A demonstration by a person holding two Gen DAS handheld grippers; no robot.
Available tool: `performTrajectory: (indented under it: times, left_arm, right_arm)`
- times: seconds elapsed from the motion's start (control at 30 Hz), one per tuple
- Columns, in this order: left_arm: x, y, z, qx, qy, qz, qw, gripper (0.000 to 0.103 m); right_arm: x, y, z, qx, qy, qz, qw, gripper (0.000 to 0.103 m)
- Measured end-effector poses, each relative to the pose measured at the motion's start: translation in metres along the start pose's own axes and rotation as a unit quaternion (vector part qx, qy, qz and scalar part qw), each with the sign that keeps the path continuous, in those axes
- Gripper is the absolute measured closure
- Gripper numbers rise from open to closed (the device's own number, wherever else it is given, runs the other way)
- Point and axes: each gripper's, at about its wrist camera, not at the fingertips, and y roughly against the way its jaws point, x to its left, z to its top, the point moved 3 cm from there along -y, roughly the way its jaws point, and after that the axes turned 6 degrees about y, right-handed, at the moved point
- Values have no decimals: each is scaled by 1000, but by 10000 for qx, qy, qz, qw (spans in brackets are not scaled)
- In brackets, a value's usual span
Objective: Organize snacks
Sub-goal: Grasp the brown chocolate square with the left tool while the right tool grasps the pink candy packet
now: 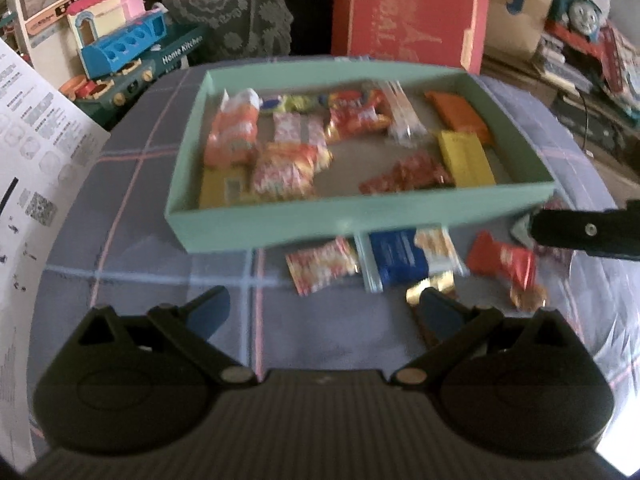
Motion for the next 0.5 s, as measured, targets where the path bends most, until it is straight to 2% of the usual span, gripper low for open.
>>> performTrajectory:
  times: [0.13,0.3,0.5]
  left_arm:
    - [-3,-4,-17,158,-72,41,9998,0]
    - [-4,-10,-28,325,-46,20,9995,0]
    - [-17,-20,-33,466,-163,24,9988,0]
  right_arm:
    - [-24,0,-29,240,-434,93,9987,0]
    - [-43,-2,-56,402,-544,-192,9975,0]
    - [-59,5,-73,340,-659,-340,9967,0]
